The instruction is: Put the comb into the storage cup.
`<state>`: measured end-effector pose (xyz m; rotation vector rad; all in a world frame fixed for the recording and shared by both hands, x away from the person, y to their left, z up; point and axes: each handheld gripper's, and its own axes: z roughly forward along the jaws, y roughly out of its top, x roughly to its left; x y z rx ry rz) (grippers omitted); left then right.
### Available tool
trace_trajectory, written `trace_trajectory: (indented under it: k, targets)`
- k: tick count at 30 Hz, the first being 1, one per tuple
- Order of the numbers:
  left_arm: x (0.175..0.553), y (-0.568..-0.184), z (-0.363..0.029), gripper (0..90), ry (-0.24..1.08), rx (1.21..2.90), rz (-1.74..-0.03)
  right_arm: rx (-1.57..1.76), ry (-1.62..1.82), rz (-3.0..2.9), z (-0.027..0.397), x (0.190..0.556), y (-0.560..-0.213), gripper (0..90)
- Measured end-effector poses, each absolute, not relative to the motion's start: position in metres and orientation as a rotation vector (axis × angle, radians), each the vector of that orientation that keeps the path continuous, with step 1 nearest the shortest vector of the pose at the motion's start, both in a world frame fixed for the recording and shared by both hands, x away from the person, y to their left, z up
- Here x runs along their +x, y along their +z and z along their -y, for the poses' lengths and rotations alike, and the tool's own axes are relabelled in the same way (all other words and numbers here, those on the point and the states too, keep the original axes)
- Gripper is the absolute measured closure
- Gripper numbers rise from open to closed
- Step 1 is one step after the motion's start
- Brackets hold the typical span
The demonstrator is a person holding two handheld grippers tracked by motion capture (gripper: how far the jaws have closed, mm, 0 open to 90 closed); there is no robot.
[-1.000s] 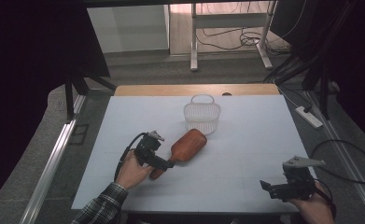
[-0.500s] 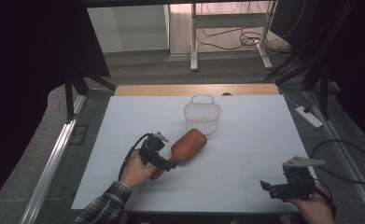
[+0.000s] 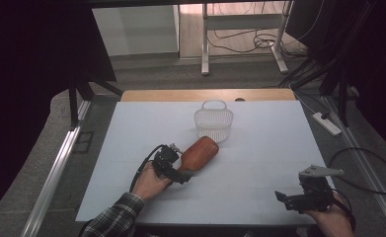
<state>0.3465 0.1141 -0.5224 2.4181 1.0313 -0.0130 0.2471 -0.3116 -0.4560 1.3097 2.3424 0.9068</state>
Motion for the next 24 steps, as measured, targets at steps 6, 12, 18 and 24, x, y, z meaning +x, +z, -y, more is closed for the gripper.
trace_trajectory:
  k: [6, 12, 18, 24]
  targets:
    - [0.3473, -0.5219, -0.1131, 0.0, -0.004, 2.428, -1.051, 1.308, 0.907, -2.344, 0.3117, 0.2471, -0.456, 0.2]
    - [0.3433, -0.5185, -0.1115, 16.7, 0.039, 2.441, -1.012, 1.307, 0.908, -2.344, 0.3119, 0.247, -0.456, 0.3]
    - [0.3423, -0.5174, -0.1094, 36.0, 0.054, 2.438, -1.0, 1.307, 0.907, -2.344, 0.3119, 0.2467, -0.4559, 0.2]
    - [0.3431, -0.5169, -0.1087, 50.4, 0.077, 2.443, -1.008, 1.308, 0.905, -2.345, 0.312, 0.2467, -0.4561, 0.3]
